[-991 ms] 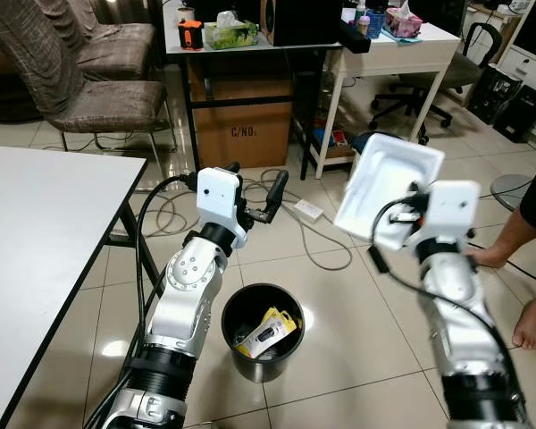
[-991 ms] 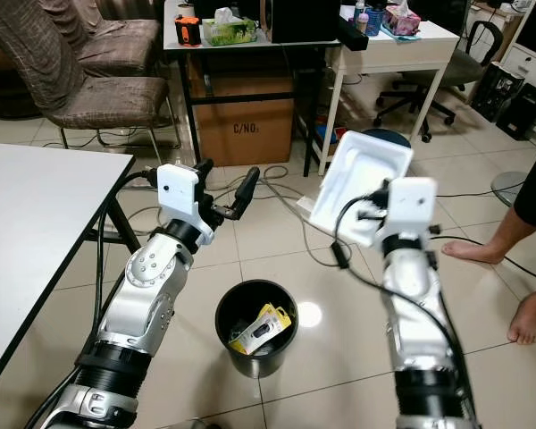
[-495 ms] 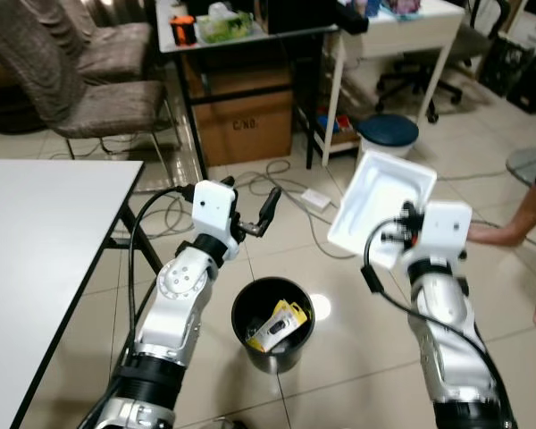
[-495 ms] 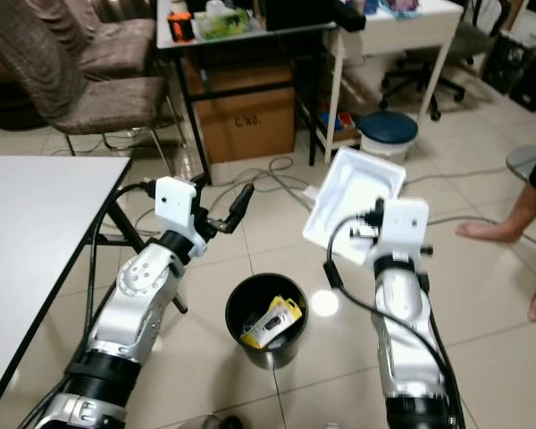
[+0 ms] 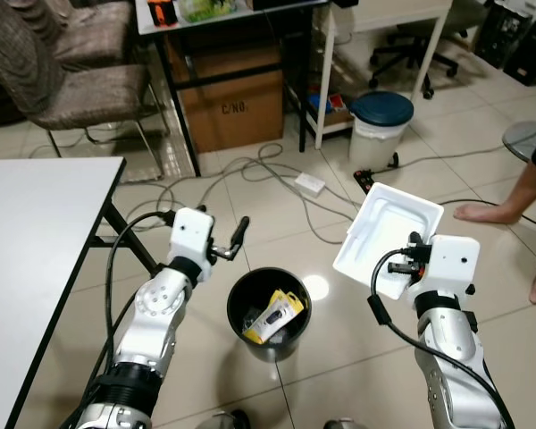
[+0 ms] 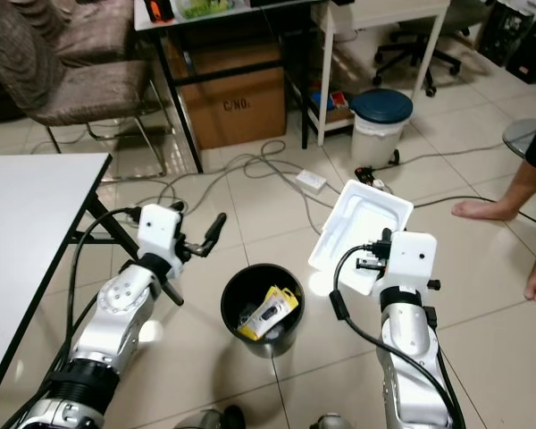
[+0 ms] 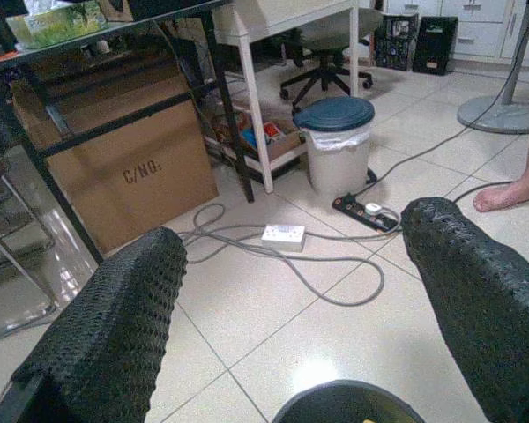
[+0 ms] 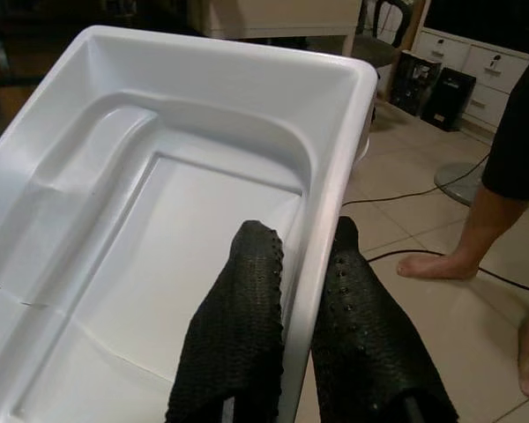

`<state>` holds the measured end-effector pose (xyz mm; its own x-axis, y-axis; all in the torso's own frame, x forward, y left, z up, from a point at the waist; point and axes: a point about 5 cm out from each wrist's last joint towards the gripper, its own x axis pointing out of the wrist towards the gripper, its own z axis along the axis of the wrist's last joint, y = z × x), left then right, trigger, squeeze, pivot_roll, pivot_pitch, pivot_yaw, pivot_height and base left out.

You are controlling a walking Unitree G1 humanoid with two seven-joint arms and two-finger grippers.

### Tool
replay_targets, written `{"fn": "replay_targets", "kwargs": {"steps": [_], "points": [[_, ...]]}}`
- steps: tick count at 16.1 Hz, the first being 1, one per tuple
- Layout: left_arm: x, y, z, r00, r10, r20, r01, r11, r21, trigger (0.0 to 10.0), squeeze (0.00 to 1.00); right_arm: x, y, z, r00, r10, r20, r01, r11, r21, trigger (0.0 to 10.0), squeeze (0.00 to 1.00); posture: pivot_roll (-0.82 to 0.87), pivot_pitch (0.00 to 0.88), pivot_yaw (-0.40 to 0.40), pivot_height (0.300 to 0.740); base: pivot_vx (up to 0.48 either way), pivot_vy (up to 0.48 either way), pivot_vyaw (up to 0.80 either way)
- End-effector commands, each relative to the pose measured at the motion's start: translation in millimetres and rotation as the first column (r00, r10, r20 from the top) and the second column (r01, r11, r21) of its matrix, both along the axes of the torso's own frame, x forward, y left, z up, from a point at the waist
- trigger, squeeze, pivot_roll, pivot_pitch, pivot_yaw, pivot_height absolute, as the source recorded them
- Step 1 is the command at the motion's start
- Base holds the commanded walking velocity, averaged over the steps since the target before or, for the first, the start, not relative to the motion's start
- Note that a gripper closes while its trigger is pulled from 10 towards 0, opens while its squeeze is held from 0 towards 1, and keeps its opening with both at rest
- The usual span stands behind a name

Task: Picking trash to rubbish bin

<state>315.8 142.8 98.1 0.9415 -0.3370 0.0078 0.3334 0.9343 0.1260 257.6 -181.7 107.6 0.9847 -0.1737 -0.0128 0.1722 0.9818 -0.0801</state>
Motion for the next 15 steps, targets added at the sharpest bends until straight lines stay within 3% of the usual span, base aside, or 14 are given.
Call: {"fn": "replay_targets", "kwargs": {"steps": [1, 5, 10, 15], "points": [[-3.2, 4.4, -6.6, 1.000, 0.011, -0.017, -0.010, 1.000, 0.015, 10.0, 0.00, -1.8, 2.5, 2.7, 1.000, 0.005, 0.003, -0.005, 1.000, 0.012, 10.0, 0.00, -0.13, 0.173, 0.097, 0.740, 0.000, 0.000, 0.00], [-4.2, -7.2, -5.4, 1.000, -0.026, -0.006, 0.026, 1.000, 0.002, 10.0, 0.00, 2.7, 3.1, 7.2, 1.000, 0.001, 0.015, -0.001, 1.000, 0.010, 10.0, 0.00, -0.13, 0.175, 0.111, 0.740, 0.000, 0.000, 0.00], [-3.2, -10.3, -4.8, 0.999, -0.036, -0.002, 0.036, 0.999, -0.002, 10.0, 0.00, 3.6, 6.1, 8.0, 1.000, 0.009, 0.017, -0.009, 1.000, 0.012, 10.0, 0.00, -0.13, 0.171, 0.108, 0.740, 0.000, 0.000, 0.72], [-2.6, -13.2, -4.9, 0.999, -0.039, -0.001, 0.039, 0.999, -0.002, 10.0, 0.00, 6.5, 3.2, 10.2, 1.000, -0.006, 0.027, 0.005, 1.000, 0.016, 10.0, 0.00, -0.14, 0.162, 0.114, 0.740, 0.000, 0.000, 0.00]]}}
